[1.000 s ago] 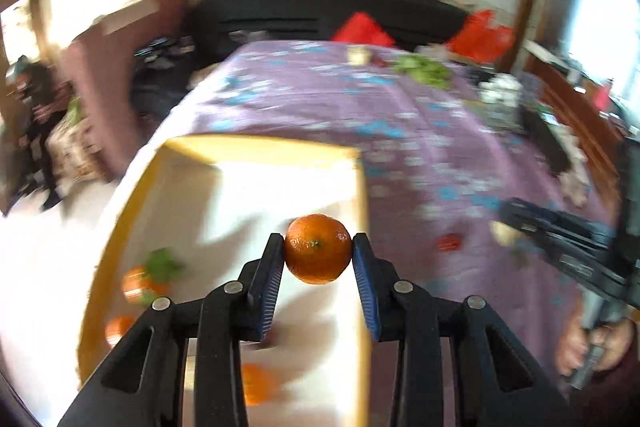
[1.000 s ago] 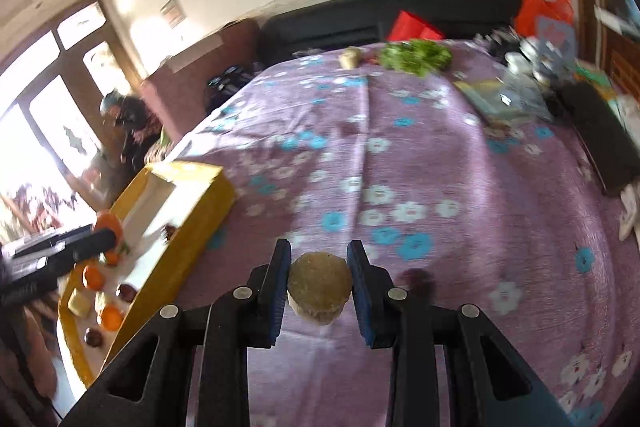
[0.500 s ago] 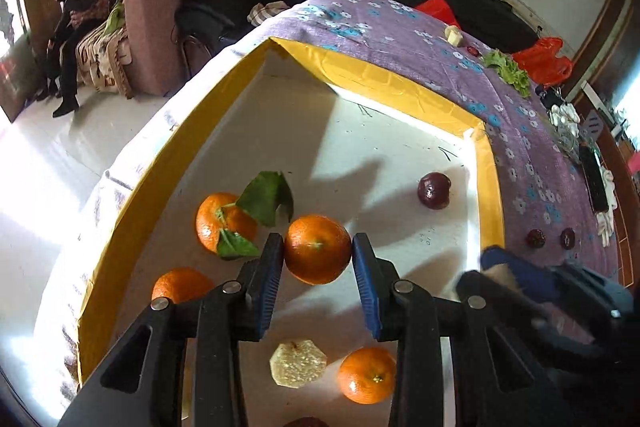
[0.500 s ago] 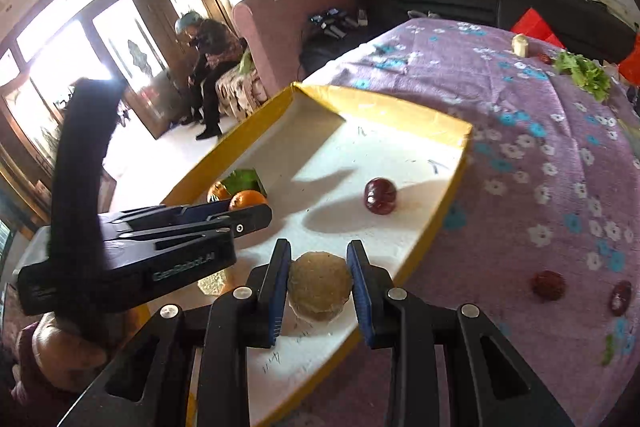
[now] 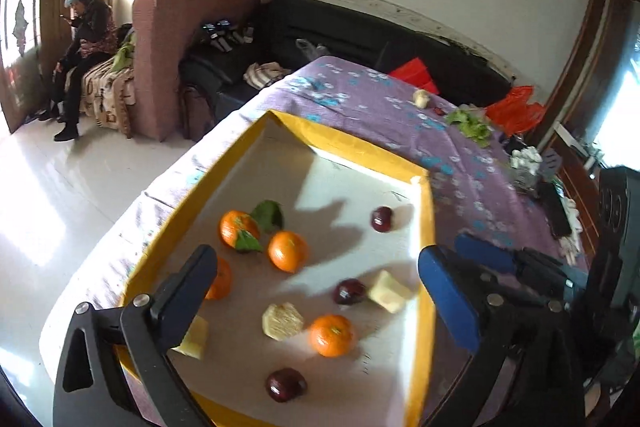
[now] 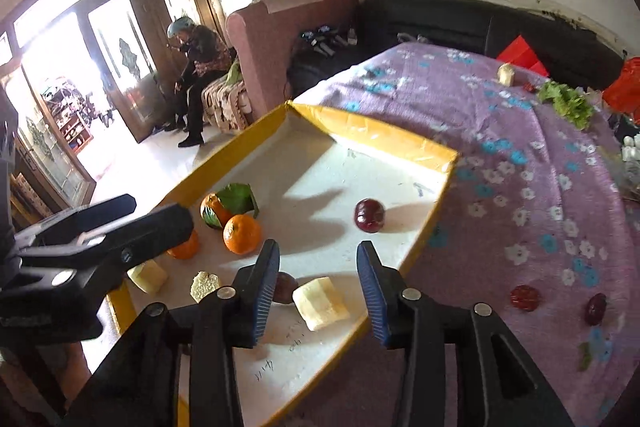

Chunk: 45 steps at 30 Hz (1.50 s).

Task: Organize fruits
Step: 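Move both open tools back over the remaining dark plum and red date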

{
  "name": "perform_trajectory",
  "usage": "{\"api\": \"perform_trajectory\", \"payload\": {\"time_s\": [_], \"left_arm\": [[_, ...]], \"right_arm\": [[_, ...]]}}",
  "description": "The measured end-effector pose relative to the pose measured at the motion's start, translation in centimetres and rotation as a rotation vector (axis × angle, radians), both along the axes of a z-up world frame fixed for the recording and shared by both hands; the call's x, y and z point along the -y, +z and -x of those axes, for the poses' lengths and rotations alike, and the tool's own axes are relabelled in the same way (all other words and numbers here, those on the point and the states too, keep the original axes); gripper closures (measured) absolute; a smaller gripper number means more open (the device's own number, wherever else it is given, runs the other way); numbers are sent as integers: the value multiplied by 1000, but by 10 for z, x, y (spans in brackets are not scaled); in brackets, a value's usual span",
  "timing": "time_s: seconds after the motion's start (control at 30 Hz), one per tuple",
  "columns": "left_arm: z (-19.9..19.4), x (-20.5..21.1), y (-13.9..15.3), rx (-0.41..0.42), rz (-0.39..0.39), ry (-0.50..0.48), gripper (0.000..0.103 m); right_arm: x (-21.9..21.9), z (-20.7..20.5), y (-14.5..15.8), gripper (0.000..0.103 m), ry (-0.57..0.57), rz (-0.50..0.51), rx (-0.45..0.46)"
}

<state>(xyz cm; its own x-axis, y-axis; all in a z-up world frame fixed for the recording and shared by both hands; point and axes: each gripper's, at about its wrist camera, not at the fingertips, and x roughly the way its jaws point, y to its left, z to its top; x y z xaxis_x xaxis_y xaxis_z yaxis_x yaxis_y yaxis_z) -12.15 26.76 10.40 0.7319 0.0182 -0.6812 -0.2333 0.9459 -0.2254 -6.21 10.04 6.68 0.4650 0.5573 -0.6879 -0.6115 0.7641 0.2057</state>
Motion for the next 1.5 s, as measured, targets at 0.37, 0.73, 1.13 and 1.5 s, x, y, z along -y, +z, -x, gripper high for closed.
{"api": "perform_trajectory", "payload": {"time_s": [0.37, 0.73, 1.13, 1.5], "left_arm": [[17, 64, 15, 17, -145, -78, 2], [16, 105, 10, 19, -210, -179, 2], [11, 115, -1, -26, -220, -179, 2], [10, 116, -9, -55, -208, -185, 2]], "right_arm": [[149, -7, 22, 52, -280, 0, 38], [248, -18, 7, 52, -498, 10, -25], [222, -22, -13, 48, -438, 26, -52], [224, -26, -12, 47, -452, 51, -59]]}}
